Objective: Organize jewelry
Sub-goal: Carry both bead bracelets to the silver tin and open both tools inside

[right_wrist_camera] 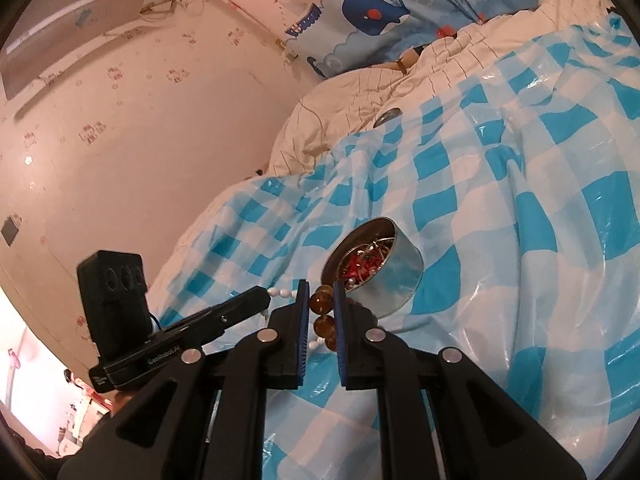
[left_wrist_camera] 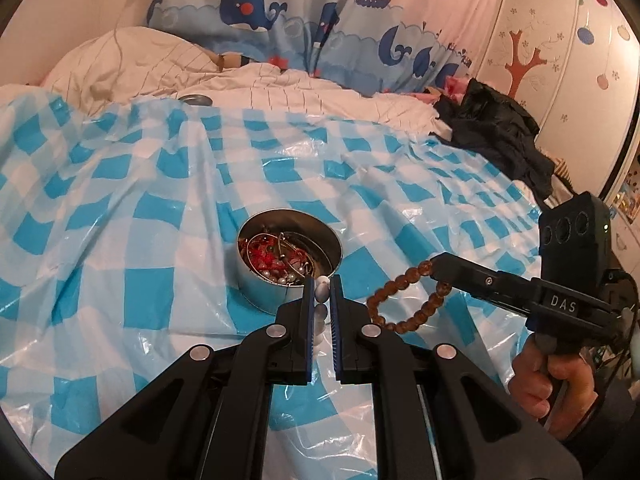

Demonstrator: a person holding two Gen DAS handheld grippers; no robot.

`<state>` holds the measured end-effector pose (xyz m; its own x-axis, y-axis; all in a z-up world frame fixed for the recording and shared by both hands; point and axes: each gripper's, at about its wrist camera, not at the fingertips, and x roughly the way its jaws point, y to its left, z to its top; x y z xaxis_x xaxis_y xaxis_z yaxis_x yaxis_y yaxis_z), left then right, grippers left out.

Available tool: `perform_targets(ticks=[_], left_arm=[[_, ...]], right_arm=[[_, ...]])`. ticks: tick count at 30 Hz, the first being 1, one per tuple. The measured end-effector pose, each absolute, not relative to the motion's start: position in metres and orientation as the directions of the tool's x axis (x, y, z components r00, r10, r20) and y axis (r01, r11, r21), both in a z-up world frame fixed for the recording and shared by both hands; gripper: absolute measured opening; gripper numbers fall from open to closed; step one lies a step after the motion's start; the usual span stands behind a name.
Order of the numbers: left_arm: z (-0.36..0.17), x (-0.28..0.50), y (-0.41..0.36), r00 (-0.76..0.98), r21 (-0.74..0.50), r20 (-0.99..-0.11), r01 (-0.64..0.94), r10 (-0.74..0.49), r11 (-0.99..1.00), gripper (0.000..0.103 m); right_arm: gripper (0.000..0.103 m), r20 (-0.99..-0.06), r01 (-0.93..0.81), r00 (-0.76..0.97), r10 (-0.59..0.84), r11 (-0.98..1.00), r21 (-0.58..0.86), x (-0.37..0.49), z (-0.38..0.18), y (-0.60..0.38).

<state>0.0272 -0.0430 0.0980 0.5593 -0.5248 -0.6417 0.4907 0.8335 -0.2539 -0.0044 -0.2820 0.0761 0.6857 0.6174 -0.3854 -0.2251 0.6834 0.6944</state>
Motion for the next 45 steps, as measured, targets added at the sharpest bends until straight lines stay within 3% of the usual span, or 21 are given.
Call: perform_targets(ticks=[7, 9, 10, 18, 19, 21, 22, 24, 25, 26, 27, 30, 33, 37, 45], left_arm=[[0.06, 0.04, -0.045, 0.506, -0.193, -0.76, 0.424, -0.408, 0.885, 0.007], [0.051, 0.044, -0.04, 0.499, -0.175, -0.783, 0.395, -0.371, 0.902, 0.007], [0.048, 0.045, -0.037, 0.498, -0.17, -0.789, 0.387, -0.36, 0.906, 0.007], [0.04, 0.047, -0.034, 0.49, -0.15, -0.804, 0.379, -0.335, 0.913, 0.007], [0.041, 0.048, -0.033, 0.504, -0.134, -0.802, 0.371, -0.32, 0.919, 0.007], [0.042, 0.05, -0.031, 0.523, -0.112, -0.799, 0.355, -0.297, 0.928, 0.008], [0.041, 0.053, -0.029, 0.519, -0.117, -0.802, 0.348, -0.295, 0.93, 0.011], [0.033, 0.058, -0.03, 0.496, -0.115, -0.82, 0.347, -0.286, 0.931, 0.02], [0.028, 0.06, -0.032, 0.481, -0.11, -0.831, 0.352, -0.281, 0.929, 0.028], [0.023, 0.062, -0.035, 0.468, -0.104, -0.84, 0.359, -0.275, 0.928, 0.029], [0.019, 0.062, -0.039, 0.468, -0.083, -0.844, 0.366, -0.261, 0.927, 0.029], [0.021, 0.056, -0.047, 0.463, -0.069, -0.842, 0.419, -0.278, 0.905, 0.006], [0.041, 0.046, -0.046, 0.486, -0.113, -0.802, 0.449, -0.347, 0.887, 0.006], [0.07, 0.04, -0.037, 0.51, -0.209, -0.733, 0.462, -0.451, 0.862, 0.006], [0.094, 0.048, -0.046, 0.512, -0.25, -0.691, 0.494, -0.511, 0.833, 0.006]], right_arm=[[0.013, -0.593, -0.145, 0.654, 0.471, 0.846, 0.512, 0.003, 0.062, -0.265], [0.024, -0.632, -0.116, 0.642, 0.434, 0.87, 0.479, 0.004, 0.056, -0.265], [0.038, -0.645, -0.105, 0.633, 0.428, 0.873, 0.475, 0.005, 0.053, -0.265], [0.041, -0.726, -0.086, 0.606, 0.325, 0.934, 0.346, 0.007, 0.041, -0.255], [0.044, -0.732, -0.078, 0.617, 0.288, 0.948, 0.307, 0.006, 0.042, -0.254], [0.059, -0.739, -0.067, 0.631, 0.235, 0.966, 0.25, 0.005, 0.044, -0.252], [0.06, -0.748, -0.067, 0.628, 0.216, 0.972, 0.224, 0.006, 0.042, -0.25], [0.049, -0.779, -0.095, 0.59, 0.213, 0.976, 0.195, 0.011, 0.031, -0.242], [0.036, -0.789, -0.112, 0.579, 0.205, 0.979, 0.173, 0.013, 0.028, -0.237], [0.019, -0.793, -0.132, 0.576, 0.197, 0.98, 0.147, 0.012, 0.027, -0.232], [0.014, -0.794, -0.155, 0.574, 0.201, 0.979, 0.136, 0.011, 0.027, -0.227], [0.013, -0.766, -0.167, 0.578, 0.28, 0.96, 0.225, 0.008, 0.031, -0.233], [0.013, -0.67, -0.177, 0.599, 0.439, 0.888, 0.424, 0.006, 0.04, -0.251], [0.013, -0.53, -0.213, 0.627, 0.571, 0.78, 0.589, 0.005, 0.053, -0.262], [0.013, -0.377, -0.272, 0.664, 0.646, 0.678, 0.683, 0.012, 0.075, -0.272]])
